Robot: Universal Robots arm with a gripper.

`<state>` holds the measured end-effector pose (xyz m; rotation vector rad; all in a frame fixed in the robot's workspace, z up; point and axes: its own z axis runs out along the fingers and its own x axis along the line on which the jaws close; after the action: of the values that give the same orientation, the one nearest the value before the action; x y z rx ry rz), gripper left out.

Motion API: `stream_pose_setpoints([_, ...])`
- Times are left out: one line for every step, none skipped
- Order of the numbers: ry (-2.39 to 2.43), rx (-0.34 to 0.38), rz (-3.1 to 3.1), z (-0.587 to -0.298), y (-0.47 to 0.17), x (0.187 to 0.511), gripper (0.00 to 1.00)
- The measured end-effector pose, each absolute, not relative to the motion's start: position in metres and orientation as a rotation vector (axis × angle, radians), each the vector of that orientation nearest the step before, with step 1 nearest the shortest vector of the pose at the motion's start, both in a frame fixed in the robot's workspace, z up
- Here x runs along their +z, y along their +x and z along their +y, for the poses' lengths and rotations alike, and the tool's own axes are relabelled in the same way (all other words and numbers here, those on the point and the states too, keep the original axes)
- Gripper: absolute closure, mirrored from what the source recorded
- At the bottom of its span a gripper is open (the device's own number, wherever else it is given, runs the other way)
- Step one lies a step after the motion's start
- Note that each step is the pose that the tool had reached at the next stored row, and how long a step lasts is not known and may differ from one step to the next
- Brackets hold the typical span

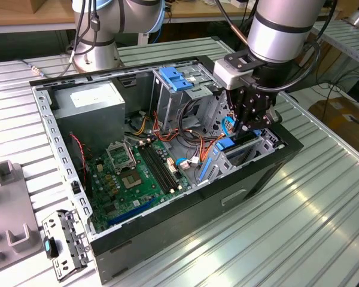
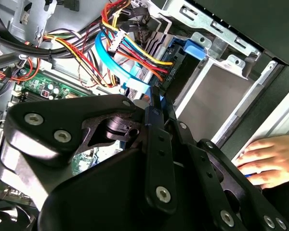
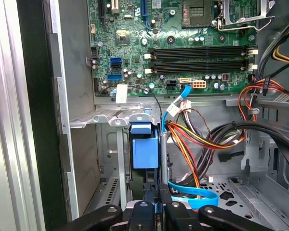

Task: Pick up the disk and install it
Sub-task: 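Insert the second disk wire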

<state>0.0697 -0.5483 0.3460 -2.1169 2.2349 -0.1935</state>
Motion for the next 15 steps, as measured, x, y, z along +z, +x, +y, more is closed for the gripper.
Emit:
stream_pose_setpoints([-2.118,-0.193,2.233,-0.5483,0.0697,0.3458,0.84])
stream_pose_setpoints([-2.119,-0.193,2.232,-0.5483,0.0697,0.3457,0.84])
stream_pose_setpoints([-2.12,-0.193,2.232,-0.5483,0.0697,0.3455,0.84])
stream_pose_setpoints([-2.12,-0.193,2.231,-0.5483,0.0697,0.3454,0.84])
stream_pose_setpoints([-2.12,-0.193,2.231,-0.5483,0.0697,0.3453,0.84])
stream_pose_setpoints([-2.12,-0.193,2.231,-0.5483,0.0697,0.3451,0.84])
stream_pose_setpoints([-2.12,-0.193,2.231,-0.5483,0.0697,0.345,0.84])
stream_pose_setpoints([-2.12,-0.193,2.231,-0.5483,0.0697,0.345,0.84])
stream_pose_setpoints([-2.12,-0.193,2.231,-0.5483,0.0698,0.3451,0.84])
stream_pose_setpoints([-2.12,-0.193,2.231,-0.5483,0.0698,0.3452,0.84])
stream_pose_setpoints([-2.12,-0.193,2.231,-0.5484,0.0699,0.3455,0.84])
stream_pose_setpoints([-2.12,-0.193,2.231,-0.5483,0.0702,0.3462,0.84])
stream_pose_setpoints([-2.12,-0.193,2.231,-0.5483,0.0706,0.3474,0.84])
stream_pose_setpoints([-2.12,-0.193,2.231,-0.5484,0.0711,0.3479,0.84])
stream_pose_setpoints([-2.12,-0.193,2.231,-0.5483,0.0712,0.3479,0.84])
